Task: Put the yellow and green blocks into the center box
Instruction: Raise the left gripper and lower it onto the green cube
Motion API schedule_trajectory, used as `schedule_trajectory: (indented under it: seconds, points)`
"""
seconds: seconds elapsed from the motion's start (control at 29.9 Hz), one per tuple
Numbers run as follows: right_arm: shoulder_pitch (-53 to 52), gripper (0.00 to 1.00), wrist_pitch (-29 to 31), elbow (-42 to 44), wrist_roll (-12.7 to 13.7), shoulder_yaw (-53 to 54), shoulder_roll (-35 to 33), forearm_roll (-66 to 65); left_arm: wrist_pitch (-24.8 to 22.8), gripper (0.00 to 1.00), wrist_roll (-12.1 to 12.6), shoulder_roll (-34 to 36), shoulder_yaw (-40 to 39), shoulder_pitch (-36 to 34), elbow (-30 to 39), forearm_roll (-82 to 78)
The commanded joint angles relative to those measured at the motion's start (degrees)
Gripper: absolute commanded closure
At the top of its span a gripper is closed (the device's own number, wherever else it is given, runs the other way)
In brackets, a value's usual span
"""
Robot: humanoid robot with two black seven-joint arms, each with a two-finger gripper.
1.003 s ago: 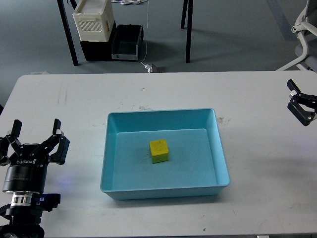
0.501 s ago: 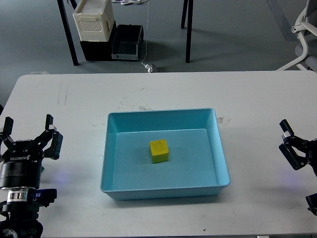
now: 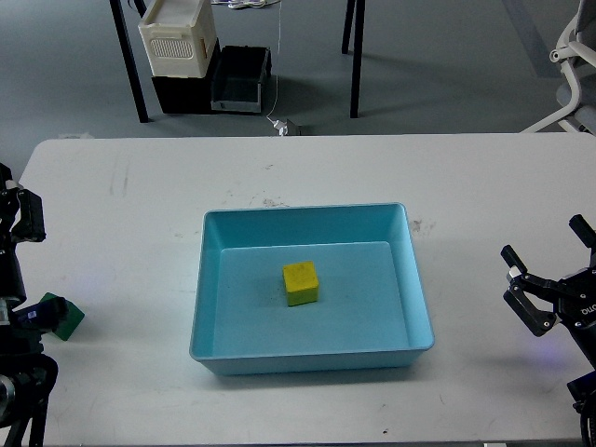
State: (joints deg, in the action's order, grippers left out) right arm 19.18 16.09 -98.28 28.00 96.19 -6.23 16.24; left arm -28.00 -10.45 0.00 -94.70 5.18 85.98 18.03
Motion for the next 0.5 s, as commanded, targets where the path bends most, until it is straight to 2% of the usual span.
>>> schedule_trajectory:
  seconds: [0.0, 0.07, 0.27, 0.47]
  points:
    - [0.1, 0.0, 0.0, 0.0, 0.0, 0.1, -0.1, -0.1, 0.0, 0.02, -0.4, 0.0, -1.9, -5.1, -4.5, 3.4]
    - [0.2, 0.0, 0.0, 0.0, 0.0, 0.1, -0.1, -0.1, 0.0, 0.02, -0.3, 1.9, -2.3, -4.9, -3.9, 5.9]
    - [0.1, 0.0, 0.4, 0.2, 0.0, 0.8, 0.7, -0.1, 0.0, 0.0, -0.4, 15.2, -1.0, -0.8, 2.0, 6.1]
    - [-0.5, 0.0, 1.0, 0.2, 0.0, 1.3, 1.1, 0.0, 0.0, 0.0, -0.7, 31.2, 7.5, -1.5, 1.7, 2.0]
